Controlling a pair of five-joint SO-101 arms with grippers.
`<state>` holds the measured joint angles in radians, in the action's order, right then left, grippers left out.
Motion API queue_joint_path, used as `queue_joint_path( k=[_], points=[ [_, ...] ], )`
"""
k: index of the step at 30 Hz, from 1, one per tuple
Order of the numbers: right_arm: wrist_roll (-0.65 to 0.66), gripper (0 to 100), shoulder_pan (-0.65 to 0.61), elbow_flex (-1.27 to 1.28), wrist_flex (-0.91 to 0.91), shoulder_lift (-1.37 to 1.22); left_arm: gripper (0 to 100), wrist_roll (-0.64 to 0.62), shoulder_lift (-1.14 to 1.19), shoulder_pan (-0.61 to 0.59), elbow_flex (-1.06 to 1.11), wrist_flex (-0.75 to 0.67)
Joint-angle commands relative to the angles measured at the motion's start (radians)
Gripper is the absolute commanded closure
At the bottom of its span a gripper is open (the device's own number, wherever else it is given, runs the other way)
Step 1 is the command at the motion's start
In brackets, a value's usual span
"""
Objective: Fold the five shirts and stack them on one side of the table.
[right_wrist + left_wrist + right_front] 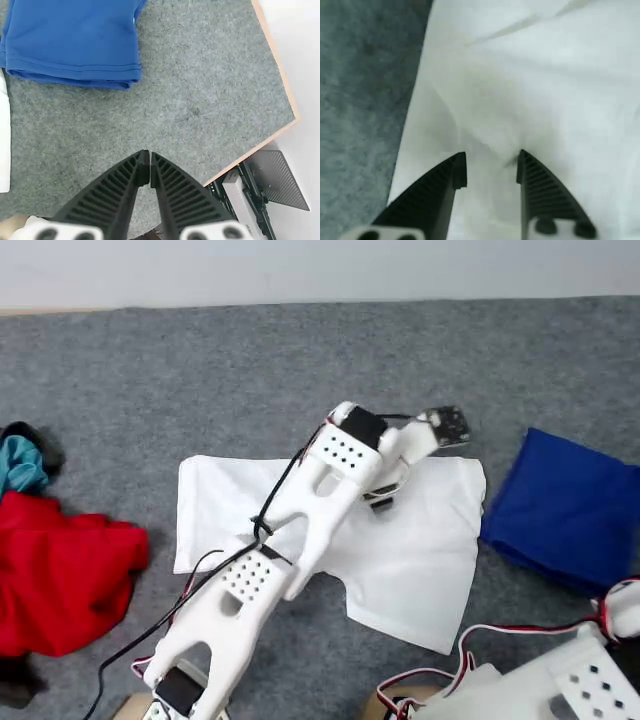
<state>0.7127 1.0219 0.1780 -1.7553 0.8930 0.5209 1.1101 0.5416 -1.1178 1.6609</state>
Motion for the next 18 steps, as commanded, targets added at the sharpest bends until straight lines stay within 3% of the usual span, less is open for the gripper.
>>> queue_joint_path(
  k=[1,9,18],
  points=[
    [0.009,98.3,-0.004,-0.006,-0.033,0.008,83,-0.005,-0.005,-0.054,-0.079,0.009],
    [0.006,98.3,-0.007,-0.006,-0.033,0.008,83,-0.011,-0.023,-0.021,-0.254,0.097],
    [0.011,98.3,-0.007,-0.009,-0.025,0.008,83,-0.084,-0.238,0.114,-0.018,0.097]
  ],
)
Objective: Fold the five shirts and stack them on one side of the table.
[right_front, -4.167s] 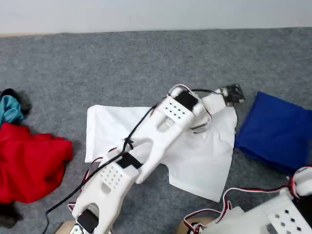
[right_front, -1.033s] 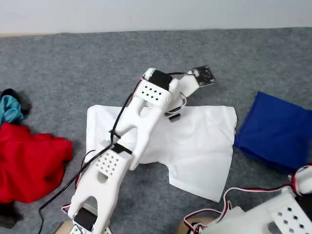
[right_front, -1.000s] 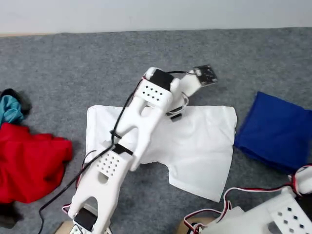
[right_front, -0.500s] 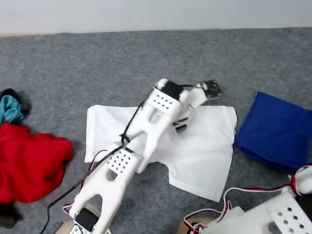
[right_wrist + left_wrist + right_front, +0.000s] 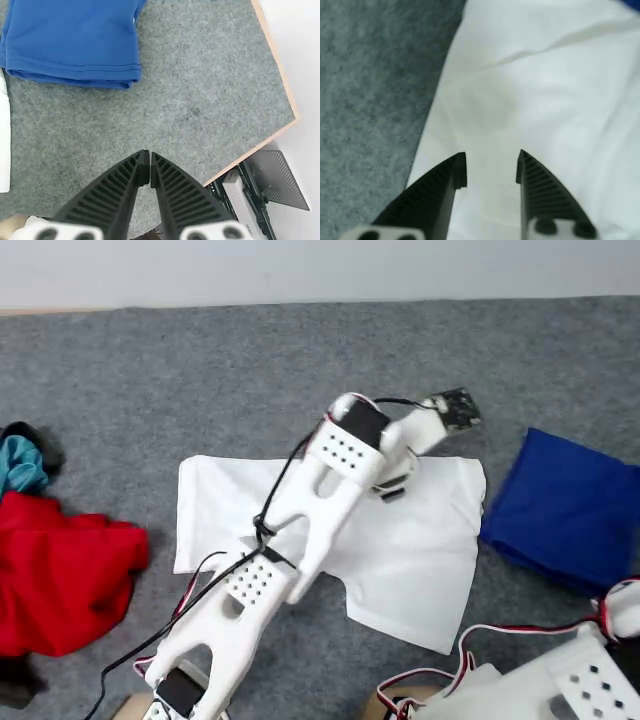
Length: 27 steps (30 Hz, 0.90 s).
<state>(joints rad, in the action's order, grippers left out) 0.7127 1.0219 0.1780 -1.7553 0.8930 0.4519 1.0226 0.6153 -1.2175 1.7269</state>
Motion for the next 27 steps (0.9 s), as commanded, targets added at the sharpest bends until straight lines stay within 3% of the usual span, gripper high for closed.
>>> queue_joint_path(
  k=[1,8,12,20,27],
  points=[
    [0.011,98.3,-0.004,-0.011,-0.024,0.008,83,-0.015,-0.192,0.051,0.143,0.031],
    [0.083,98.3,-0.001,-0.006,-0.025,0.001,83,-0.009,-0.479,0.150,0.656,0.023],
    [0.081,98.0,-0.002,-0.005,-0.025,-0.002,83,-0.012,-0.577,0.215,0.865,-0.071],
    [0.081,98.0,-0.005,-0.005,-0.025,-0.002,79,-0.006,-0.601,0.394,1.033,-0.189],
    [0.081,98.0,-0.007,-0.003,-0.025,-0.002,77,0.052,-0.600,0.408,1.132,-0.287]
  ],
)
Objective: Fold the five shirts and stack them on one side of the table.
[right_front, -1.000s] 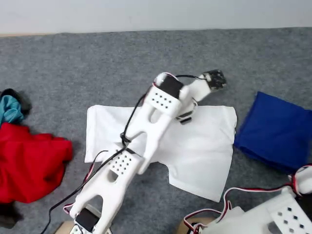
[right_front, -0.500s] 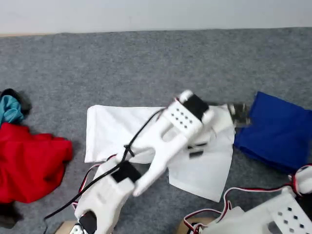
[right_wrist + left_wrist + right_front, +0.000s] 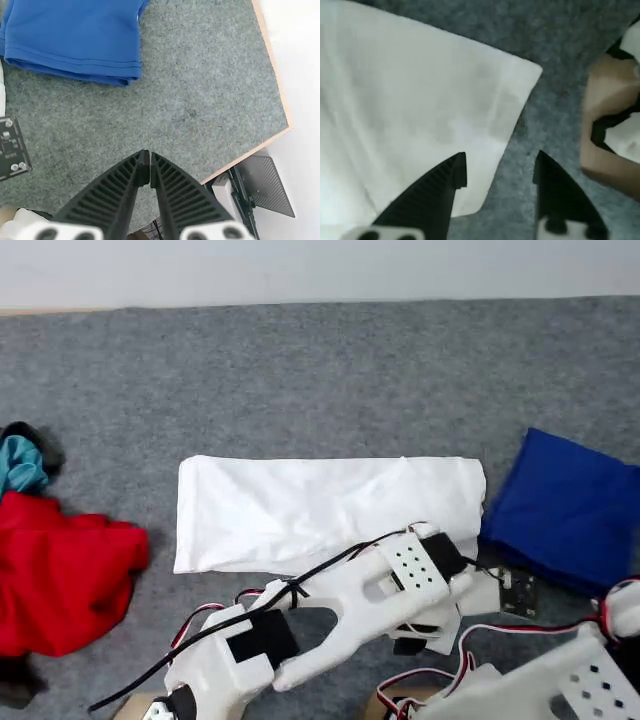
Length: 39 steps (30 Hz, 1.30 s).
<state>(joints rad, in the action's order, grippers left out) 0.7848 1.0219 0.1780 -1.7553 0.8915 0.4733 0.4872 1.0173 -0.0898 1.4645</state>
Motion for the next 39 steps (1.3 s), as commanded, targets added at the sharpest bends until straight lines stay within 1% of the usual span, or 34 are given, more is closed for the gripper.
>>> queue_joint_path(
  k=[1,6,9,13,22,29,33,39],
  points=[
    [0.009,98.0,-0.008,-0.003,-0.025,-0.001,77,0.043,-0.064,0.005,0.005,-0.026],
    [0.009,98.0,-0.059,-0.003,-0.030,-0.001,77,0.078,0.020,0.003,0.002,-0.066],
    [0.009,98.1,-0.096,-0.003,-0.031,-0.001,77,0.080,0.058,0.003,-0.054,-0.031],
    [0.009,98.1,-0.101,-0.003,-0.027,-0.001,77,0.081,0.104,0.002,-0.096,-0.011],
    [0.011,98.2,-0.101,-0.005,-0.025,-0.001,85,0.081,0.224,0.002,-0.243,0.091],
    [0.011,98.3,-0.101,-0.005,-0.025,-0.001,99,0.080,0.287,0.005,-0.395,0.169],
    [0.011,98.3,-0.101,-0.005,-0.025,-0.001,99,0.043,0.267,0.005,-0.499,0.238],
    [0.011,98.3,-0.097,-0.005,-0.027,-0.001,99,0.040,0.269,-0.038,-0.613,0.261]
  ],
)
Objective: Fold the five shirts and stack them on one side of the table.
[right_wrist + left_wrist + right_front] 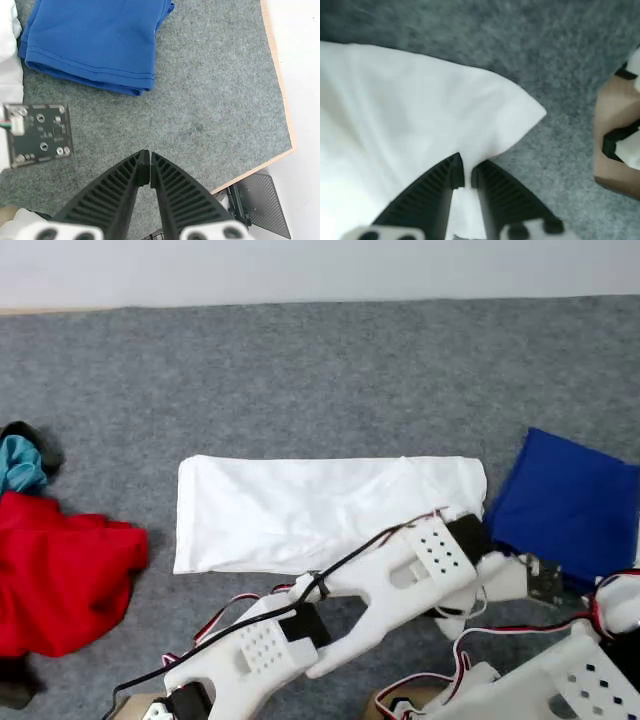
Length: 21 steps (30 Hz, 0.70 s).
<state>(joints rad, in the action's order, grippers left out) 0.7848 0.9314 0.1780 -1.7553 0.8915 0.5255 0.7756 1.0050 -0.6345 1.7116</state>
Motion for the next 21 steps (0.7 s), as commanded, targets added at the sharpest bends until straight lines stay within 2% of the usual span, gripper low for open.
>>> queue_joint_path(
  k=[1,13,21],
  points=[
    [0.011,98.3,-0.007,-0.005,-0.028,-0.001,99,-0.011,-0.018,-0.041,-0.081,0.012],
    [0.011,98.3,-0.005,-0.005,-0.031,-0.001,99,-0.014,-0.011,-0.252,-0.119,-0.143],
    [0.011,98.3,-0.005,-0.005,-0.033,-0.001,99,-0.014,0.133,-0.311,-0.206,-0.180]
  ],
)
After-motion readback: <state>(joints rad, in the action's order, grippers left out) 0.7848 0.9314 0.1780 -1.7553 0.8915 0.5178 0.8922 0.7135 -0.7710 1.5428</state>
